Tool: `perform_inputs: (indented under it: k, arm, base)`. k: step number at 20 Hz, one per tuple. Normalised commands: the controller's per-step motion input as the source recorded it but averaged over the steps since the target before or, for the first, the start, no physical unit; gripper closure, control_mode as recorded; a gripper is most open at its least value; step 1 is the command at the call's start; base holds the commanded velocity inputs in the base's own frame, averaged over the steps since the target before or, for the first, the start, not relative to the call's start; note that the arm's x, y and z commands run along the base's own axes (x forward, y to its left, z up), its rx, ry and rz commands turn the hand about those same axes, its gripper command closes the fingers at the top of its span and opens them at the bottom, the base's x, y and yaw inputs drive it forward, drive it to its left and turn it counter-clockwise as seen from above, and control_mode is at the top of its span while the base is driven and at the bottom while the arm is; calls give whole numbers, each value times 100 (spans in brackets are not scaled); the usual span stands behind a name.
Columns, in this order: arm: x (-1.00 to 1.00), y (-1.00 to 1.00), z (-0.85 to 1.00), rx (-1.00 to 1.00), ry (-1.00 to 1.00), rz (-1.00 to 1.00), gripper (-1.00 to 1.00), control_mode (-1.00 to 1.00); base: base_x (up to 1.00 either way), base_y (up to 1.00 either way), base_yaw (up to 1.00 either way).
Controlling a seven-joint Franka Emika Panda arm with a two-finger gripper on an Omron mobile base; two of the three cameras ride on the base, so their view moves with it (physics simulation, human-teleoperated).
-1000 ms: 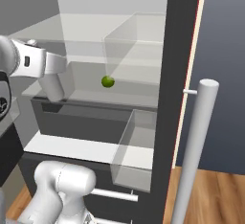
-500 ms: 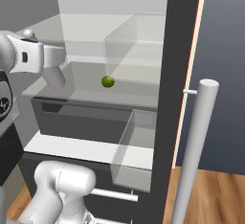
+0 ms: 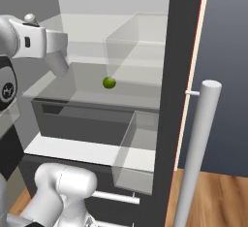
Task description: Place the liquor on the top shelf of the fridge to keep it out of children's reach, and place the onion and lime on lower shelves for easy access.
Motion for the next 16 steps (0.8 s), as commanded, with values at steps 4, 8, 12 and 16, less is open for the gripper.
perform_inputs:
  k: [4,8,12,16]
  arm:
    - [6,0,27,0,0,0,100,-100]
    - [9,0,1,0,-1,0,100,-100]
    - [15,0,0,0,-6,0,100,-100]
    - [20,0,0,0,-9,0,100,-100]
  base:
    - [0,0,0]
    - [0,0,0]
    - [0,0,0]
    - [0,0,0]
